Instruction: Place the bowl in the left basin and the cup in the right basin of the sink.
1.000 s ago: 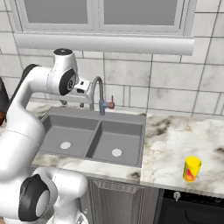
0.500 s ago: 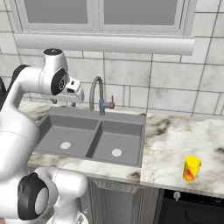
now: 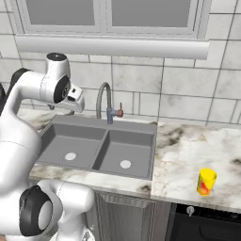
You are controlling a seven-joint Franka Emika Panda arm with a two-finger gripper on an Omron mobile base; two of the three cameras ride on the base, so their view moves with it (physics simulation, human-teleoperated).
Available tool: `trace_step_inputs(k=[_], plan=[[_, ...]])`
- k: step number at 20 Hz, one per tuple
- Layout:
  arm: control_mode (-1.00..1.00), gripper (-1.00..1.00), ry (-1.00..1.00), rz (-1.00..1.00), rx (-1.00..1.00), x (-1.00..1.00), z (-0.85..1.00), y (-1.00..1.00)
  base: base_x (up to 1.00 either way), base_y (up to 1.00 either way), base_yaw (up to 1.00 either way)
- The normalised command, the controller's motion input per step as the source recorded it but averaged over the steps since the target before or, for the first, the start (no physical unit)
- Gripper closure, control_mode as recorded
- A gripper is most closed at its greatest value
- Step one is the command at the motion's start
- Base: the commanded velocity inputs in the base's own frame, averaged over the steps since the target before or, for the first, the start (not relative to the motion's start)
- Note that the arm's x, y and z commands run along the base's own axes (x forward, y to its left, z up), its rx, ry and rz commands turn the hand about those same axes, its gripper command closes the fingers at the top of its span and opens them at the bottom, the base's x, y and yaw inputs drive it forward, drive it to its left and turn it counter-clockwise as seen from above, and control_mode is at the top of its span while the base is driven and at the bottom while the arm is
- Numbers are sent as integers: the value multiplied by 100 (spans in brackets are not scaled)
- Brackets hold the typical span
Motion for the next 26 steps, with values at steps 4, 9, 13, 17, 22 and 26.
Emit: trace_step_inputs(k=[4,9,13,17,22,26], plan=[[-100,-100,0,0,7,-3,0,19,0,0,0],[-100,-100,0,0,5,-16,0,23,0,0,0],[-100,-100,0,0,2,-21,0,34,0,0,0],[-100,-100,0,0,1,-19,0,47,0,0,0],[-100,-100,0,0,1,-8,0,64,0,0,0],[-100,-100,2,0,2,-7,-5,68,0,0,0]])
